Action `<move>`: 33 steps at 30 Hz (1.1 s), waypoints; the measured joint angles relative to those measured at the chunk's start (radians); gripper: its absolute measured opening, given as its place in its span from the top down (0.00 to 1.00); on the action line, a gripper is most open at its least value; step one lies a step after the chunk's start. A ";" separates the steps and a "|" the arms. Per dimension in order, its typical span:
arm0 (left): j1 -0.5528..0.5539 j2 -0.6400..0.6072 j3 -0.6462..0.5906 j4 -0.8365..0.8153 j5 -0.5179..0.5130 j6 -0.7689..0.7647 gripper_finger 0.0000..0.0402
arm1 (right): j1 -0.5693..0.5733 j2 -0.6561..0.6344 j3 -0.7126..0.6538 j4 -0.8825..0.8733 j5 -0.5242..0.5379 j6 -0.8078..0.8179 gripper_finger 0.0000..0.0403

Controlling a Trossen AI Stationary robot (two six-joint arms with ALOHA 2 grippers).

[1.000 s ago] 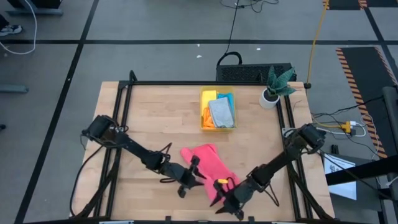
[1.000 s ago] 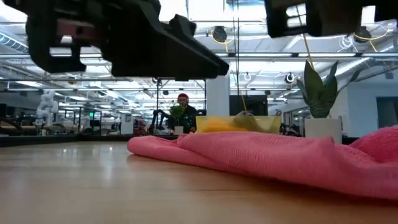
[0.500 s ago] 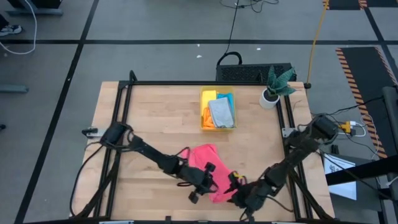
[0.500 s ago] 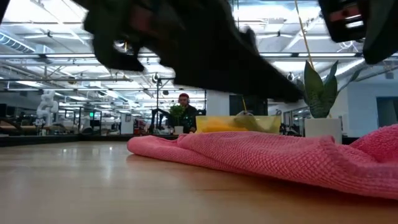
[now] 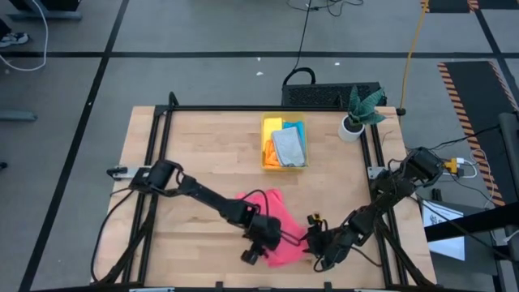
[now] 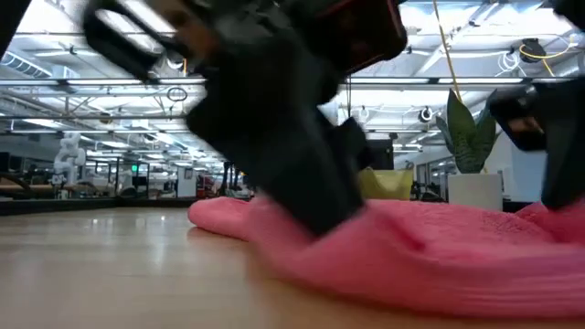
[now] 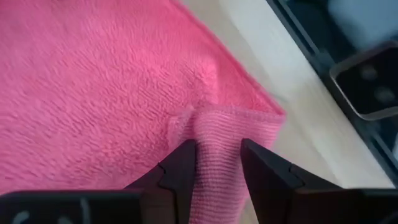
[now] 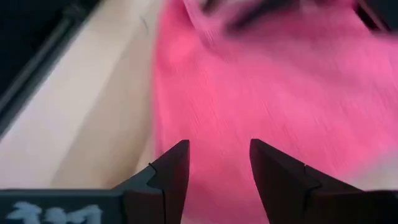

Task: Fold microfiber towels
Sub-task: Fold the pink microfiber towel

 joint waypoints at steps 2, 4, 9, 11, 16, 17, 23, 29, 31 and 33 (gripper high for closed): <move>-0.027 -0.001 0.000 -0.039 0.005 -0.011 0.67 | 0.001 -0.001 -0.030 0.011 0.000 0.035 0.60; -0.063 -0.014 0.000 -0.075 -0.007 -0.015 0.67 | 0.000 0.000 -0.050 0.016 -0.005 0.064 0.60; -0.169 -0.054 -0.001 -0.091 -0.186 0.011 0.67 | 0.000 0.000 -0.069 0.043 -0.028 0.074 0.60; -0.210 -0.081 0.000 -0.116 -0.325 0.052 0.67 | 0.000 0.000 -0.069 0.070 -0.028 0.067 0.60; -0.263 -0.095 0.000 -0.110 -0.562 0.119 0.67 | 0.000 -0.001 -0.069 0.138 -0.027 0.013 0.60; -0.261 -0.095 0.000 -0.098 -0.563 0.129 0.67 | 0.000 -0.001 -0.069 0.146 -0.027 0.003 0.60; -0.190 -0.080 -0.018 -0.072 -0.355 0.092 0.67 | -0.004 -0.001 -0.069 0.181 -0.026 -0.036 0.60; -0.156 -0.080 -0.072 0.003 -0.256 0.091 0.67 | -0.009 -0.001 -0.069 0.189 -0.027 -0.041 0.60; -0.156 -0.080 -0.082 0.018 -0.260 0.094 0.69 | -0.009 -0.001 -0.069 0.197 -0.027 -0.043 0.60; -0.158 -0.080 -0.093 0.033 -0.262 0.098 0.74 | -0.009 -0.001 -0.069 0.199 -0.027 -0.059 0.60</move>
